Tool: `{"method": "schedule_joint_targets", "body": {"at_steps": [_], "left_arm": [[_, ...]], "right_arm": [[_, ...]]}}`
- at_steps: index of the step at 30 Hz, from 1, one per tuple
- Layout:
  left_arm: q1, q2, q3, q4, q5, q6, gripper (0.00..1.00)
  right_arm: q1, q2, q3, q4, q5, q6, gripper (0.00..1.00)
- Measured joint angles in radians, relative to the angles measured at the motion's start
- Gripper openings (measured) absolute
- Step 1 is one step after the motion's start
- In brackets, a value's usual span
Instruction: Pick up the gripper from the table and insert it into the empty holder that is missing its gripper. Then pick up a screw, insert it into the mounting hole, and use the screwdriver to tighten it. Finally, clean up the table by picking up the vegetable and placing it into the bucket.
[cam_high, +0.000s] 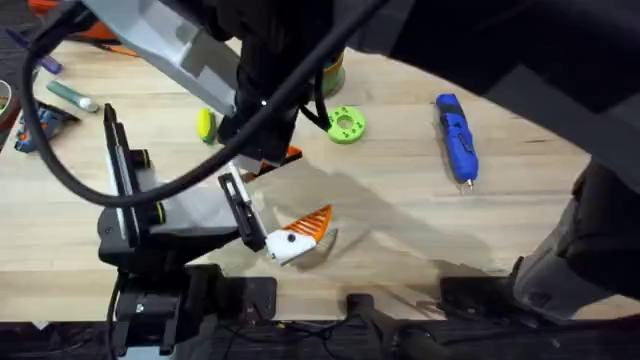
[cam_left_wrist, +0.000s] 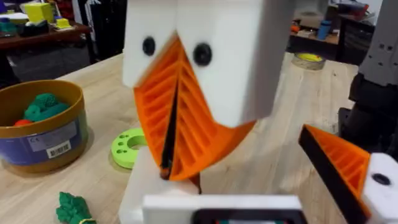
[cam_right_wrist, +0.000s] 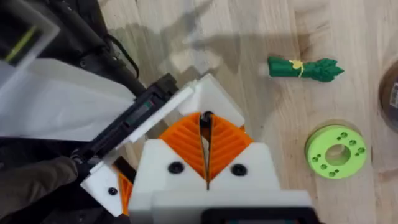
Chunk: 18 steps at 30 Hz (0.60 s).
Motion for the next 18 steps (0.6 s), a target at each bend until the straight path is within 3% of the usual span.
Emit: {"method": "schedule_joint_targets", "body": {"at_steps": [4,8,11,13,18], "left_arm": [[0.0,0.0,0.0,0.0,0.0,0.0,0.987],[0.0,0.0,0.0,0.0,-0.003,-0.002,0.987],[0.001,0.0,0.0,0.0,0.0,-0.001,0.987],[0.001,0.0,0.0,0.001,0.0,0.003,0.987],[0.001,0.0,0.0,0.001,0.001,0.008,0.986]], "right_arm": [[0.0,0.0,0.0,0.0,0.0,0.001,0.013],[0.0,0.0,-0.001,0.001,-0.001,-0.002,0.409],[-0.005,0.0,-0.001,0.002,0.016,-0.01,0.796],[-0.018,0.0,-0.002,0.002,0.019,-0.011,0.842],[-0.018,0.0,-0.005,0.002,0.022,-0.011,0.851]]}}
